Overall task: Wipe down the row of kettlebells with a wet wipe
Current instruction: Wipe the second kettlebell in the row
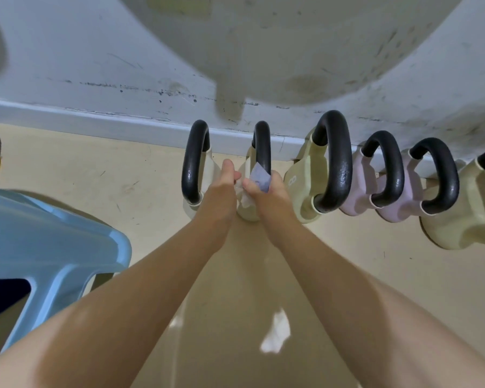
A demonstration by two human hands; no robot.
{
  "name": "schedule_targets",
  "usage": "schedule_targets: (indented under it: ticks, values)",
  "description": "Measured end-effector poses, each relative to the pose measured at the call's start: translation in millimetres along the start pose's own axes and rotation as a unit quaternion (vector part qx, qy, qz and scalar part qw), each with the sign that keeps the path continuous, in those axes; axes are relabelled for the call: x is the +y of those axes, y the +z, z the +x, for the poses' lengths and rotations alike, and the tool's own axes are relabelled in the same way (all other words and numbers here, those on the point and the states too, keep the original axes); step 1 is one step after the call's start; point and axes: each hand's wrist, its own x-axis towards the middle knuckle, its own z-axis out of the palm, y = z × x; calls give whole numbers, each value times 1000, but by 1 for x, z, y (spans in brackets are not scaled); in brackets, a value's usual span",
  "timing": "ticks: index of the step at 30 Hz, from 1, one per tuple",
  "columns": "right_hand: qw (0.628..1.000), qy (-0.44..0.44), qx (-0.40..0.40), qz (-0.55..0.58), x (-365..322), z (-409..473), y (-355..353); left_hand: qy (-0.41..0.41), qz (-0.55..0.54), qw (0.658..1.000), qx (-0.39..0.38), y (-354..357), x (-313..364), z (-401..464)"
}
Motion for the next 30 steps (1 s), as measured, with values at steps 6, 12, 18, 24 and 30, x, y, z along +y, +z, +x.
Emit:
schedule_targets:
  ticks: [6,12,18,24,30]
  values:
    - [999,1,35,27,0,1,8,16,11,1000,0,-4,2,4]
    - [999,-7,23,21,9,-9,10,29,19,999,0,-10,1,3]
    - [997,35,53,44,-10,6,4,52,74,996,-13,-18,-13,-1]
    - [993,-17,114,-26,-2,-12,21,33,58,998,-19,-19,-8,-2]
    - [991,36,93,-87,-16,-11,20,23,44,999,-22,-19,-3,-1]
